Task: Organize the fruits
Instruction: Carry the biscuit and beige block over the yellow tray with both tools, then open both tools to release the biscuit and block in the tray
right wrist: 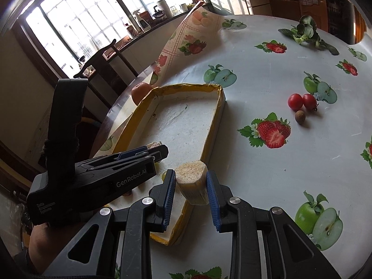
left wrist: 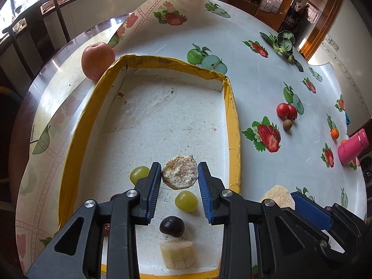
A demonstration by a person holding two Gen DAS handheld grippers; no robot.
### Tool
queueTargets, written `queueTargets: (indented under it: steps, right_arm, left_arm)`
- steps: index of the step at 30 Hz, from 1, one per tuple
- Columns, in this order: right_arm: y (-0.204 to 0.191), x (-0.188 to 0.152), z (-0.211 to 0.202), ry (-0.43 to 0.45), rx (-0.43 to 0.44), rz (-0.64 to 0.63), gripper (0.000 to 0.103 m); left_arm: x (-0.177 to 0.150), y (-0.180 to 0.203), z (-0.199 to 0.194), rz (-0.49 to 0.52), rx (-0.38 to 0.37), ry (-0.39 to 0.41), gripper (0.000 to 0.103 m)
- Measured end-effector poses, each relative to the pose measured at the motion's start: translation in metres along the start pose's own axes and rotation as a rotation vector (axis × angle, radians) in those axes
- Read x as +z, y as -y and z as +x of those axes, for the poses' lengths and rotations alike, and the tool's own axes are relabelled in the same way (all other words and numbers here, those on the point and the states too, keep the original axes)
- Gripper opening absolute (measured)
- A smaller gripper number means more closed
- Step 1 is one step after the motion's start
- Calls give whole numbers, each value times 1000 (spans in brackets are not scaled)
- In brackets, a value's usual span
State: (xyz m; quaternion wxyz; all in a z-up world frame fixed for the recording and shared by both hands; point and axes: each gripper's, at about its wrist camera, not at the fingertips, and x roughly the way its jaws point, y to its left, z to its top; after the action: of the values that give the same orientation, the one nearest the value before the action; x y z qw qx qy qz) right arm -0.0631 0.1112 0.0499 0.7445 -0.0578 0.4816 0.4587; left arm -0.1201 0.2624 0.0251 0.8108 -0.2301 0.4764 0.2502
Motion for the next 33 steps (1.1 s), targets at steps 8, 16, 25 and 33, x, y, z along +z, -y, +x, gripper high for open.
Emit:
queueTargets:
  steps: [8,16,25,33]
  right_arm:
    - [-16,10,22,-20,21,-41,27]
    - [-29,28,72,-65,5,-112,27]
    - [-31,27,118,-137,-3,-168,23]
    - [-29,24,110,-142,10,-169,27]
  left_arm:
    - [13,-25,11,-40,25,-19,30]
    - [37,-49,38,-76,54,-57,30]
    - [37,-46,64,-46,89,-94,30]
    - [39,-49,59,-79,85,-98,31]
